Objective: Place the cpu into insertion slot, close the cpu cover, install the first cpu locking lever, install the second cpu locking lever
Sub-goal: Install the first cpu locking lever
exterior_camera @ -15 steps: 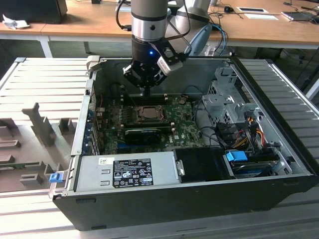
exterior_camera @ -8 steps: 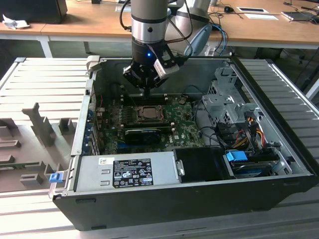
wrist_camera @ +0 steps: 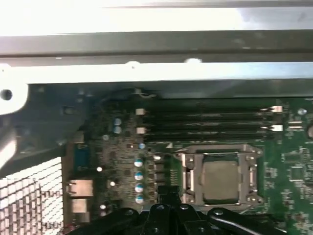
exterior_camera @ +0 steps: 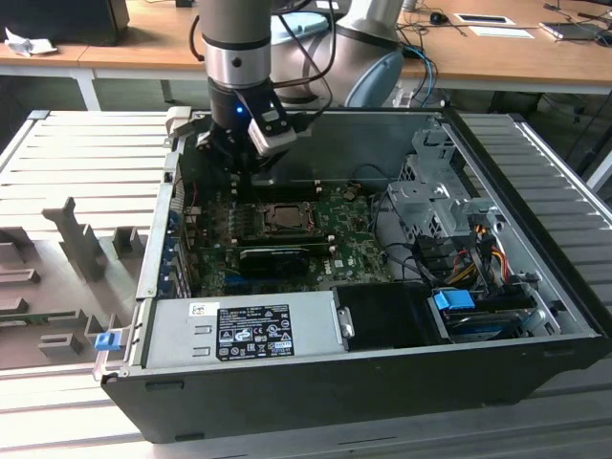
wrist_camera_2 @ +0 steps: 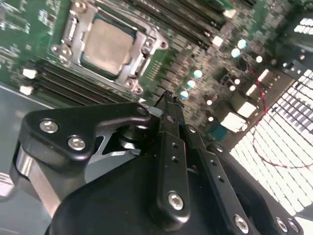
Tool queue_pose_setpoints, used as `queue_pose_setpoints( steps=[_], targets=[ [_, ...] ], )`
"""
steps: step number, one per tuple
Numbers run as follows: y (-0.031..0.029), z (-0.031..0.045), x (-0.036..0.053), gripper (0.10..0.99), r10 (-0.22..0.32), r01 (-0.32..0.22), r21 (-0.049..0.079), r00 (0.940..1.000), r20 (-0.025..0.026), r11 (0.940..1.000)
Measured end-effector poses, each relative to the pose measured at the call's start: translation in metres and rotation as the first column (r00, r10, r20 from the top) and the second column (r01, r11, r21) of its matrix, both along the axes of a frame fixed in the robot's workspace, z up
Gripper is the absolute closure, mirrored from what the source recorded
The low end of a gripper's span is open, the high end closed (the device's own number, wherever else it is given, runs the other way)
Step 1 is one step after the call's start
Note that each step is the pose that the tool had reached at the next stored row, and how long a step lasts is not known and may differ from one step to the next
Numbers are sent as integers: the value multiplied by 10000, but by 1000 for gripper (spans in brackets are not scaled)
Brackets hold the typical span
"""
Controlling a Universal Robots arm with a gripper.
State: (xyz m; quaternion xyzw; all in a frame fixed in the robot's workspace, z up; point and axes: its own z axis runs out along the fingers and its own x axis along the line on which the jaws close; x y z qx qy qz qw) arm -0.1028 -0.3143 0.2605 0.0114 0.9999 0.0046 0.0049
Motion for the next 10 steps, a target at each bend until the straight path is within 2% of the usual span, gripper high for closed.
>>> queue_pose_setpoints(
  steps=[2,10],
  targets=[
    [13,-5,-47,980,1,-1,-1,10000,-1,10000],
    [180,-58,-127,980,0,0,0,10000,-1,10000]
  ],
)
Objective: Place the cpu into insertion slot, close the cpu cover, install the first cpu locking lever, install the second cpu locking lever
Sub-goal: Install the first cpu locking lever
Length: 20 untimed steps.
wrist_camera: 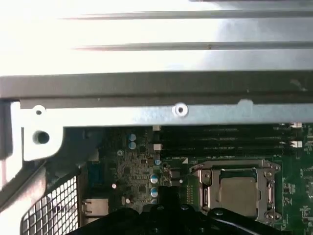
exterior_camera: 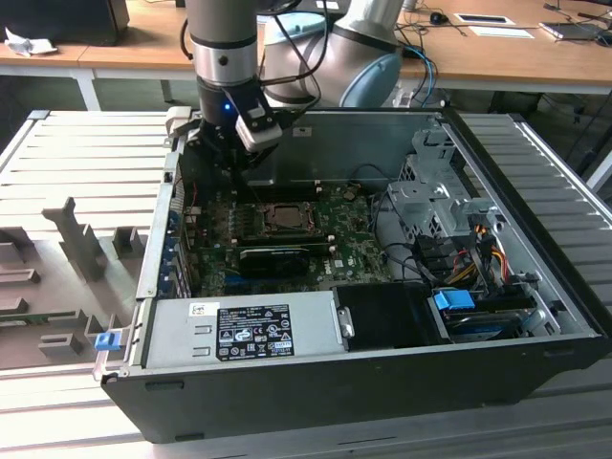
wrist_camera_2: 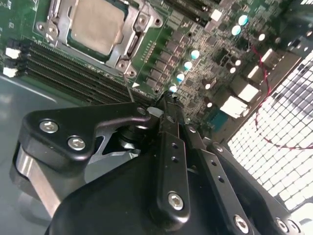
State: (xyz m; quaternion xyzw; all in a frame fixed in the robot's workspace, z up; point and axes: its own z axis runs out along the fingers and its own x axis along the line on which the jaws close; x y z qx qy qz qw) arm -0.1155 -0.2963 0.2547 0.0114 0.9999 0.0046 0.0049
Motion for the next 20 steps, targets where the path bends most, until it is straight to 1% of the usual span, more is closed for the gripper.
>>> queue_pose_setpoints(
  steps=[3,7,8,12,14,15,16,19,20],
  targets=[
    [74,-3,-2,980,0,0,-1,10000,0,10000],
    [101,-3,3,980,2,-2,-1,10000,0,10000],
    [102,-4,20,980,1,-1,0,10000,1,10000],
    [102,-4,147,980,1,-1,-1,10000,-1,10000],
    [103,-6,195,980,-1,1,-1,10000,-1,10000],
    [103,-13,241,980,2,-2,-1,10000,-1,10000],
    [103,-28,322,980,-3,3,-1,10000,-4,10000],
    [103,-76,549,980,-1,1,-1,10000,-45,10000],
    [103,-85,603,980,-1,1,33,10000,-56,10000]
  ],
)
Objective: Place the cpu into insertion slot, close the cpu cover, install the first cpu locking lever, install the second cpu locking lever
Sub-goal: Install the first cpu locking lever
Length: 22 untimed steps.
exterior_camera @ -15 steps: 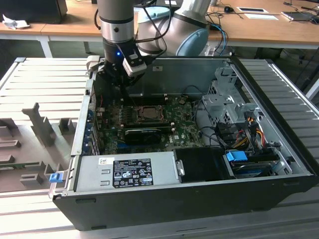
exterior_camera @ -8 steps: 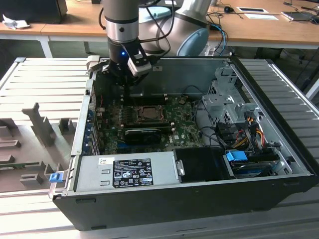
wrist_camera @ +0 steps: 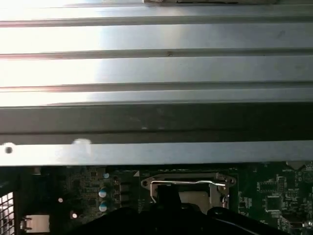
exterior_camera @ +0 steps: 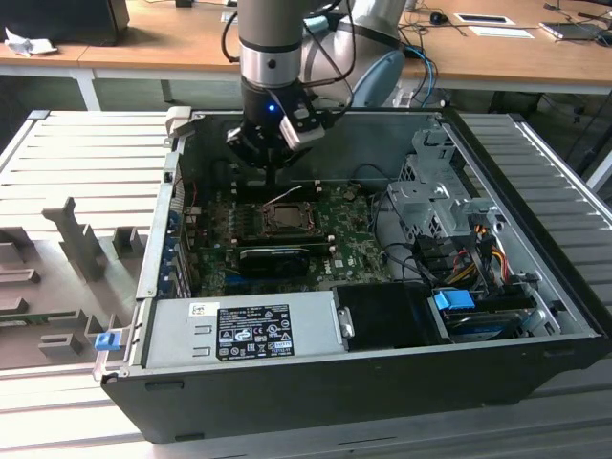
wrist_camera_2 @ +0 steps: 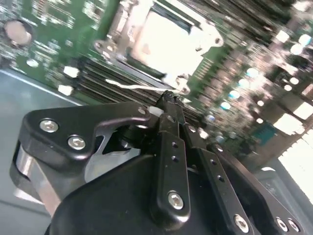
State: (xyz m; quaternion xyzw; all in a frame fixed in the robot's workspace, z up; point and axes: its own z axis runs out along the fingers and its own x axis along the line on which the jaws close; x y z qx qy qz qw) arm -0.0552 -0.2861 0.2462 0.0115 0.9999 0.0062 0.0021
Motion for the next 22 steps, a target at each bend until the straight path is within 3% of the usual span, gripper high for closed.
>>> queue_pose_setpoints(
  steps=[1,2,6,22],
  targets=[
    [0,-5,9,980,2,-2,373,10000,1,9993],
    [-6,-13,9,980,24,-24,548,10000,1,9985],
    [-7,-93,16,980,510,-509,551,9987,2,9972],
    [37,-292,277,980,416,-415,568,9991,2,9975]
  ],
)
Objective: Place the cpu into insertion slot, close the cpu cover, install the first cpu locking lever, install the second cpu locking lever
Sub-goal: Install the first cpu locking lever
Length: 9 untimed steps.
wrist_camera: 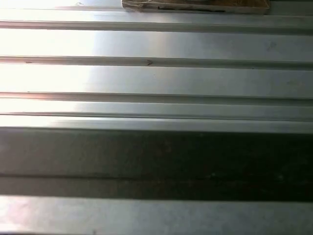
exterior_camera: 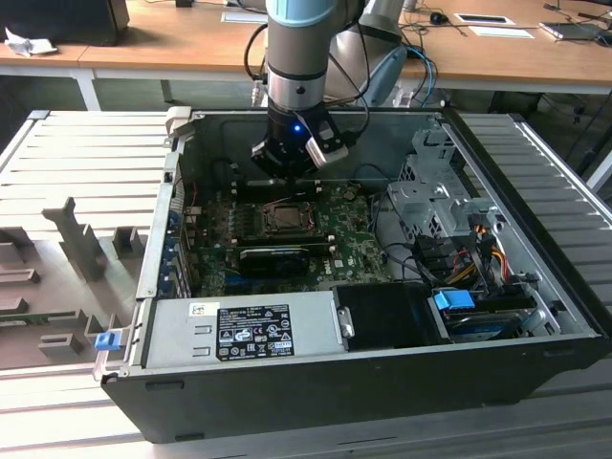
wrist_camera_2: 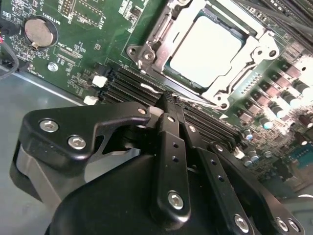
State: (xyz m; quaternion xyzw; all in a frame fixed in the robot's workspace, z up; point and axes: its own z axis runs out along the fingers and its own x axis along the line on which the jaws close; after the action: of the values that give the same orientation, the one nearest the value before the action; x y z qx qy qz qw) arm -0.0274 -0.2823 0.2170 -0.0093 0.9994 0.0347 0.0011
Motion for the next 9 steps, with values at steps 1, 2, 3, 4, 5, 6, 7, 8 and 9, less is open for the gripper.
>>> queue_pose_setpoints(
  steps=[1,2,3,4,5,6,7,8,9],
  targets=[
    [0,-6,9,980,0,0,1,10000,1,10000],
    [0,-10,16,980,0,0,0,10000,0,10000],
    [0,-19,27,980,0,0,-2,10000,0,10000],
    [0,-24,35,980,0,0,-1,10000,0,10000],
    [0,-29,43,980,2,-2,-3,10000,0,10000],
    [0,-35,51,980,1,-1,-4,10000,0,10000],
    [0,-38,57,980,1,-1,-4,10000,0,10000],
    [0,-43,68,980,2,-2,-7,10000,0,10000],
    [0,-48,74,980,2,-2,-9,10000,0,10000]
  ],
)
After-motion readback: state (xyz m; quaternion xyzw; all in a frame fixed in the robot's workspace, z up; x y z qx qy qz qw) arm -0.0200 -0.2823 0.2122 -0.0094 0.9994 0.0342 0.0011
